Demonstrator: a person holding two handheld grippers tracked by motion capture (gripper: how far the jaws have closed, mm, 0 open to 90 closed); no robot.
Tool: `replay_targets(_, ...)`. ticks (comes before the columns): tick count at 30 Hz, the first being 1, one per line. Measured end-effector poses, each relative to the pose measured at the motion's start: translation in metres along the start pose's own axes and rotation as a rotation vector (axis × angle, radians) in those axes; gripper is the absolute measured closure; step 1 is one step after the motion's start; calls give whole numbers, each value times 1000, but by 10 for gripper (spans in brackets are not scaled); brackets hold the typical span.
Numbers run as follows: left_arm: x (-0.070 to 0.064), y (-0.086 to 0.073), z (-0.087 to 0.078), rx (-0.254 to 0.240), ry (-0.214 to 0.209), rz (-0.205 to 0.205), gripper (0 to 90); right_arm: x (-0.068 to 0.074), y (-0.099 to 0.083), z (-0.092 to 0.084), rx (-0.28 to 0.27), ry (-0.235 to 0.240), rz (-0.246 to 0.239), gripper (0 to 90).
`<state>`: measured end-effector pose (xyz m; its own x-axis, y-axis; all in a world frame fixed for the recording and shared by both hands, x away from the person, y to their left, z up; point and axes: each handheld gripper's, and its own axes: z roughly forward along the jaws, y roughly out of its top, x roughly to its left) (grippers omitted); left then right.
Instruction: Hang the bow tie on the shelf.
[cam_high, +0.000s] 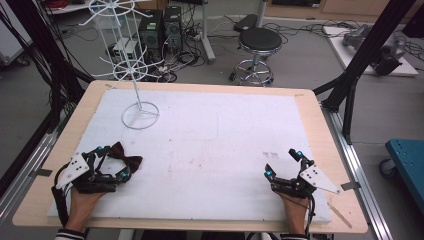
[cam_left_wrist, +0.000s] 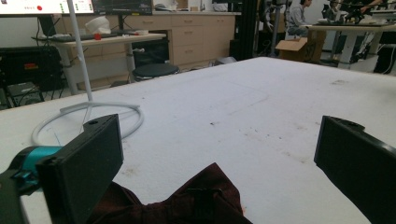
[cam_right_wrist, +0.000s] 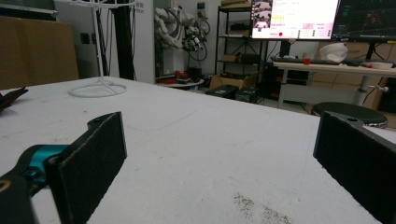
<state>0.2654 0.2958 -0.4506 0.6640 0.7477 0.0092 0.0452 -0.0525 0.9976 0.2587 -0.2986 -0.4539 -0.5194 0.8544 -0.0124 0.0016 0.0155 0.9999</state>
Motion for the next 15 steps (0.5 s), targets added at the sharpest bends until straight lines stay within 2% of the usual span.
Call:
replay_targets(7,-2,0,0,2,1,18,17,0,0,0,0,0,-5,19)
replay_targets(15,0,0,0,-3,-10,9,17,1,0,0,1,-8,-7,19)
